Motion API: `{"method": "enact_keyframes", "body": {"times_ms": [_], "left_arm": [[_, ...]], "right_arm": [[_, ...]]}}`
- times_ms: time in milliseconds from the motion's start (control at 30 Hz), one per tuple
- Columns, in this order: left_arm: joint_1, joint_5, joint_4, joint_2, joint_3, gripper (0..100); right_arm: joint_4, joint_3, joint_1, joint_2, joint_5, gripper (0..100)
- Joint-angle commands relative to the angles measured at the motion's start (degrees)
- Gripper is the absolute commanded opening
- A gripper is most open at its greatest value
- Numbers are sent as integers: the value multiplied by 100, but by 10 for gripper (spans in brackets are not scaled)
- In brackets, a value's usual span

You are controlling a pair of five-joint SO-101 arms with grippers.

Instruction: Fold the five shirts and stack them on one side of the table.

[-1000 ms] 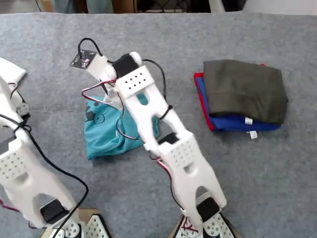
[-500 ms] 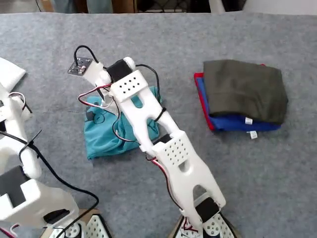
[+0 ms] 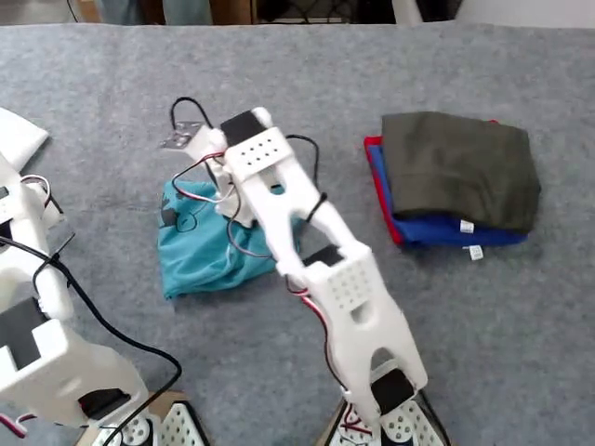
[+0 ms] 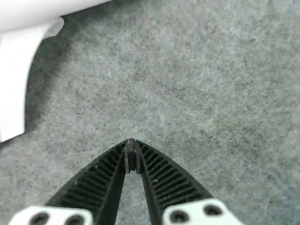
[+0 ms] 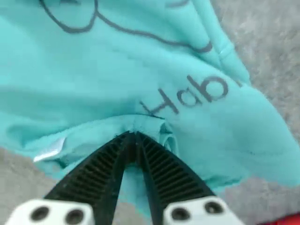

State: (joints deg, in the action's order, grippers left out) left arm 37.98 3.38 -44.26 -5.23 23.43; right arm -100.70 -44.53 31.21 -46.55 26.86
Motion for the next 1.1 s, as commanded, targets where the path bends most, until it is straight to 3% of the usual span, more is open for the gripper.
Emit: {"method": "enact_keyframes", "body": {"times_ms": [0,200,367,700,833,1067], "left_arm": [[-31,35,53,62,-303,30],[-75,35,70,44,-303,30],[-75,53,79,44,-303,30],[-84,53,79,35,-303,30],[-84,53,88,35,-277,30],[-145,53,88,35,-268,30]], "right_arm": [[-53,1420,-290,1376,9,14],[158,3626,-923,3046,554,14],[941,3723,-765,3855,607,15],[2945,3169,141,2404,44,15],[2743,2510,149,1754,-167,15],[1196,1385,132,1446,-44,15]]}}
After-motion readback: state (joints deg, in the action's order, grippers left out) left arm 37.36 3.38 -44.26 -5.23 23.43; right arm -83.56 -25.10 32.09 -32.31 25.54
